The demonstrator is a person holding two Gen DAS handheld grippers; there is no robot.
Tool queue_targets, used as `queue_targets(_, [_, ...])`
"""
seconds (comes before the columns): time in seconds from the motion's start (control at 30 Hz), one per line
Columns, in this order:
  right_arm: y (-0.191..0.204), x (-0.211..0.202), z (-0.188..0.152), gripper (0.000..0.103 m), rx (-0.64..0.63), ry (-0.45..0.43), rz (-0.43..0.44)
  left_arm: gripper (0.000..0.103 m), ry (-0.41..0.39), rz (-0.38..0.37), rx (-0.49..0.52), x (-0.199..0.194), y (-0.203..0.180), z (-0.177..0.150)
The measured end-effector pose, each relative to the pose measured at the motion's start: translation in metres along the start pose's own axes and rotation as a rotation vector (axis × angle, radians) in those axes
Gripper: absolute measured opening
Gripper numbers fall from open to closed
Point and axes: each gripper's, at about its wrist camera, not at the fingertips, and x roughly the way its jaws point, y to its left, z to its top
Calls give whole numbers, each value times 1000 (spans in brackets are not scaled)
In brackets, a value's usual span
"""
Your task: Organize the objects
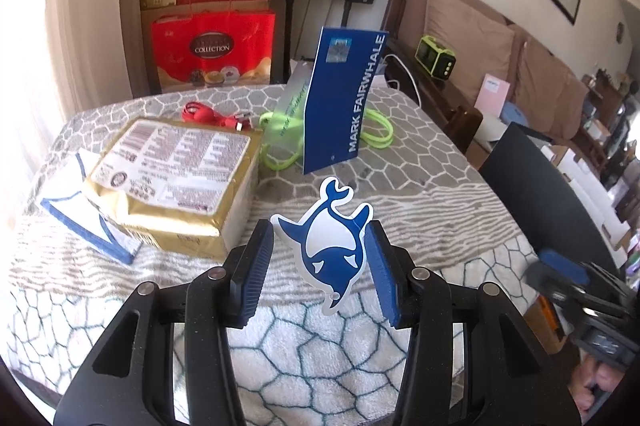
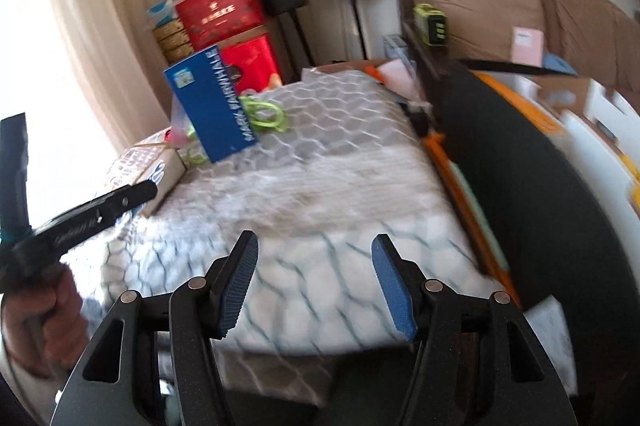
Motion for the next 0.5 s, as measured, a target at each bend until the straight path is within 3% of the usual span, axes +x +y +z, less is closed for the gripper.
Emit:
queue_targets(0.27, [3, 92, 30, 62, -26, 137, -65, 44, -4, 77, 15, -2, 0, 10])
queue_targets(0.5, [-9, 106, 43, 62, -28, 108, -80, 44, 7, 101, 21, 3, -3, 10])
